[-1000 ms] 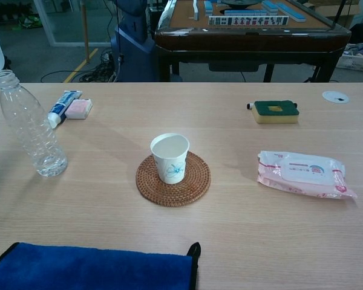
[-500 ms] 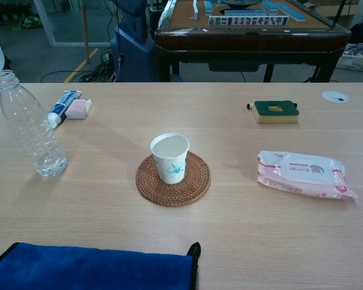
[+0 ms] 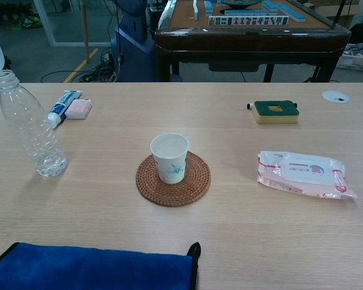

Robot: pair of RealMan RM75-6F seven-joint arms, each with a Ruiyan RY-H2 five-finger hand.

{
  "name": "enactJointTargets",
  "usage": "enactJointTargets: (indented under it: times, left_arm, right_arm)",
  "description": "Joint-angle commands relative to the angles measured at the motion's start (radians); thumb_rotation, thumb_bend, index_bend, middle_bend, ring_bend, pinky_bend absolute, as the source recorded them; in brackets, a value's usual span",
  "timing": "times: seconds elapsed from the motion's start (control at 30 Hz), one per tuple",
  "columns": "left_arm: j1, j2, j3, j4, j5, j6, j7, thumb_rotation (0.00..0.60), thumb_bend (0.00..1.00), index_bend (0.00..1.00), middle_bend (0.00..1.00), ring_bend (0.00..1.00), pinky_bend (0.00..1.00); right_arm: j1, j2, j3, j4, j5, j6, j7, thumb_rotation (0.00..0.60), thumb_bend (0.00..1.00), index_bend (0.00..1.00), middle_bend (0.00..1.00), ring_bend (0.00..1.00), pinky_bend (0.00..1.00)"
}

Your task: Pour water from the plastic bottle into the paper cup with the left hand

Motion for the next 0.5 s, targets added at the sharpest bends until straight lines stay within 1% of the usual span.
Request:
enactJointTargets:
  times: [0.03, 0.17, 0.5]
  left_arm:
    - [0.02, -0.007, 0.024, -0.045, 0.013, 0.023, 0.127, 0.6, 0.05, 0.37, 0.26, 0.16, 0.19]
    - [0.028, -0.018, 0.032, -0.044, 0.036, 0.035, 0.152, 0.6, 0.05, 0.37, 0.28, 0.16, 0.19]
    - [0.025, -0.041, 0.028, -0.027, 0.016, -0.001, 0.168, 0.6, 0.05, 0.37, 0.28, 0.16, 0.19]
  right_arm:
    - [0.0, 0.002, 0.0, -0.004, -0.006, 0.004, -0.001, 0.6, 0.05, 0.36, 0.39, 0.25, 0.48]
    - [-0.004, 0.009, -0.003, -0.009, -0.018, 0.013, 0.006, 0.6, 0.05, 0.36, 0.39, 0.25, 0.48]
    - [0.0, 0.019, 0.001, -0.005, 0.004, -0.006, 0.036, 0.6, 0.05, 0.36, 0.39, 0.25, 0.48]
